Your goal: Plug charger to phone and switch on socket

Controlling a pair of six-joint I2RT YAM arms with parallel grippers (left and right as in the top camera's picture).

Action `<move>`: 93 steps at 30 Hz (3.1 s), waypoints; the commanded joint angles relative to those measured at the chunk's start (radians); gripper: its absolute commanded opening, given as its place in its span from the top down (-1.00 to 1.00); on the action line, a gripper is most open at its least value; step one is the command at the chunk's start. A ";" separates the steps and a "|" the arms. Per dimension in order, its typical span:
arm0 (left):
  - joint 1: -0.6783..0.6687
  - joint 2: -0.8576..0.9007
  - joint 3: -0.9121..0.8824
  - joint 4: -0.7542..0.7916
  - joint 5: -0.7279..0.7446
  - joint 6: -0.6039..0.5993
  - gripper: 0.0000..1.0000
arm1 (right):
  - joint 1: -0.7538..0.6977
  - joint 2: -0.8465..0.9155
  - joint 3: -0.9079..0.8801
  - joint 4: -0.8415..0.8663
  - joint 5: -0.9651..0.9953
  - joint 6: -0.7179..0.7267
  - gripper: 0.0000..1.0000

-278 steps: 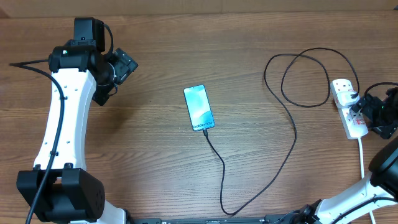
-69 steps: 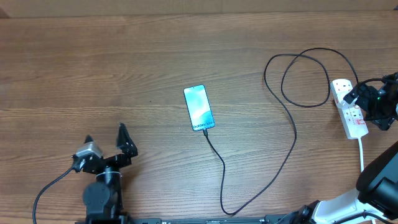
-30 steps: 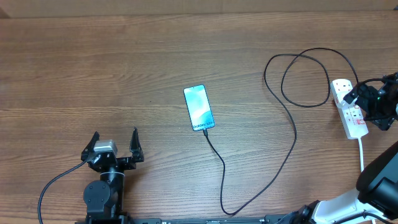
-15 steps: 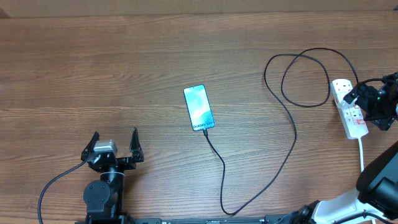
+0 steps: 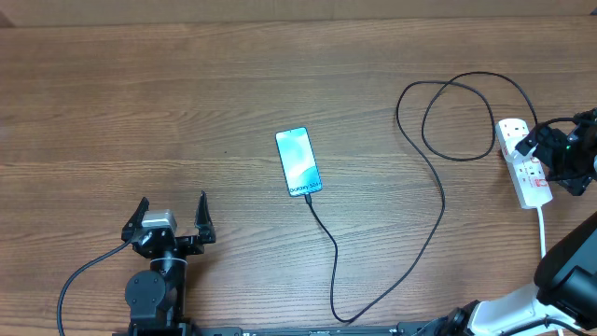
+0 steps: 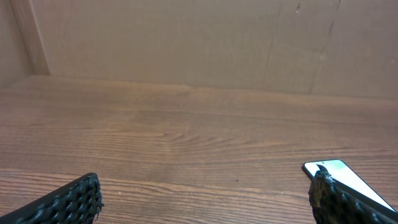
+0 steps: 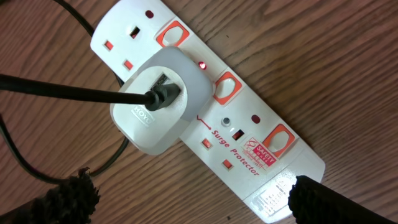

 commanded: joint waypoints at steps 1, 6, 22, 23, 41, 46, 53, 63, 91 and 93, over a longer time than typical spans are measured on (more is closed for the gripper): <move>-0.006 -0.009 -0.003 0.000 0.014 0.016 -0.99 | 0.002 -0.118 -0.004 0.006 0.009 -0.004 -1.00; -0.006 -0.009 -0.003 0.000 0.014 0.016 -1.00 | 0.008 -0.290 -0.004 0.006 0.009 -0.004 -1.00; -0.006 -0.009 -0.003 0.000 0.014 0.016 -1.00 | 0.228 -0.522 -0.004 0.005 0.009 -0.004 -1.00; -0.006 -0.009 -0.003 0.000 0.014 0.016 -0.99 | 0.266 -0.522 -0.004 0.005 0.009 -0.004 -1.00; -0.006 -0.009 -0.003 0.000 0.014 0.016 -1.00 | 0.588 -0.522 -0.037 0.001 0.013 -0.020 -1.00; -0.006 -0.009 -0.003 0.000 0.014 0.016 -1.00 | 0.587 -0.523 -0.232 0.093 0.013 -0.094 -1.00; -0.006 -0.009 -0.003 0.000 0.014 0.016 -0.99 | 0.587 -0.523 -0.604 0.498 -0.048 -0.093 -1.00; -0.006 -0.009 -0.003 0.000 0.014 0.016 -1.00 | 0.587 -0.549 -0.925 0.856 -0.055 -0.086 -1.00; -0.006 -0.009 -0.003 0.000 0.014 0.016 -1.00 | 0.587 -0.947 -1.304 1.065 -0.056 0.050 -1.00; -0.006 -0.009 -0.003 0.000 0.014 0.016 -0.99 | 0.587 -0.979 -1.328 1.076 -0.055 0.060 -1.00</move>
